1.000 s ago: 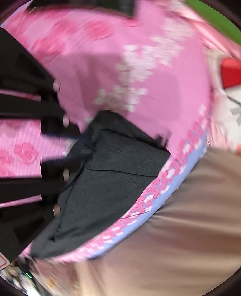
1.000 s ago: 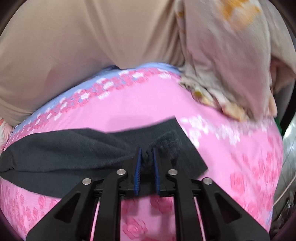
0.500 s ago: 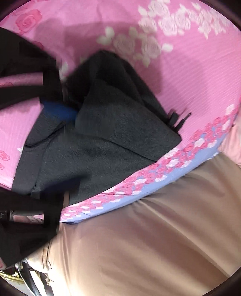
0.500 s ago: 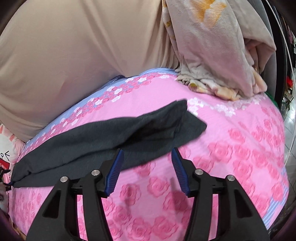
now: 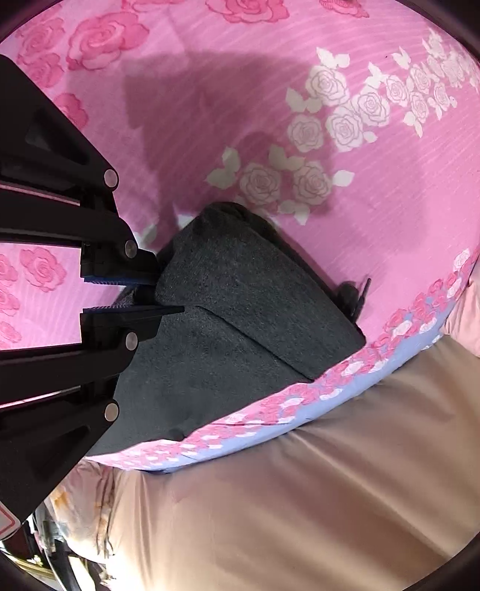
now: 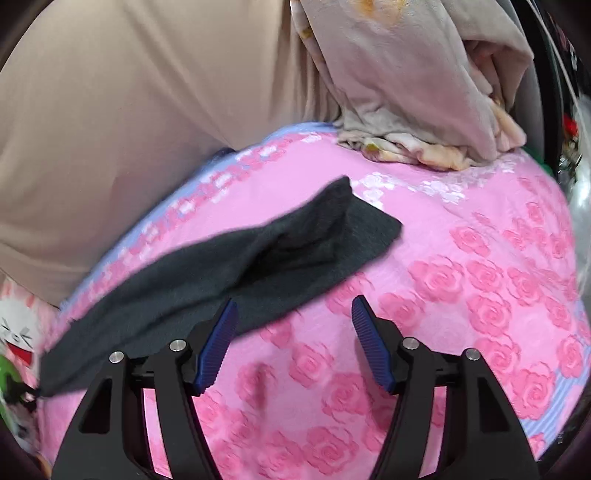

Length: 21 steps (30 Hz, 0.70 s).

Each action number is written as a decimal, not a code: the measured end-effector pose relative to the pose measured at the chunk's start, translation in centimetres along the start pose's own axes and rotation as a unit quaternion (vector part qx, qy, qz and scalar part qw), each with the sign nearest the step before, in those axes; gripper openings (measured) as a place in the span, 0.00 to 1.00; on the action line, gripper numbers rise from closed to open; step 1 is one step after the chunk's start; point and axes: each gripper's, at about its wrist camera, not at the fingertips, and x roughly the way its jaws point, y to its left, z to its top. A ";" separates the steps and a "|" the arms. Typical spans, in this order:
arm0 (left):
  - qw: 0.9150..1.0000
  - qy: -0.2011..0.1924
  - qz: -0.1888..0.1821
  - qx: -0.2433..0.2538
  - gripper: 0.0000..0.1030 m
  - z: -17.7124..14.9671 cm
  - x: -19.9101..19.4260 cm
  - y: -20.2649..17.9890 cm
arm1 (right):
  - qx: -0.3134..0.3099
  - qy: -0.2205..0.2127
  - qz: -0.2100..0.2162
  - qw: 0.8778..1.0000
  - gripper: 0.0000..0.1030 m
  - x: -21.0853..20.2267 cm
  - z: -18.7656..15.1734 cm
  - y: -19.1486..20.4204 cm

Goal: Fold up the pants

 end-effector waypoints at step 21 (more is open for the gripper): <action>0.999 0.039 0.023 0.023 0.07 1.9 0.2 -0.3 | 0.007 0.059 -0.045 0.997 0.02 6.4 3.8 -3.2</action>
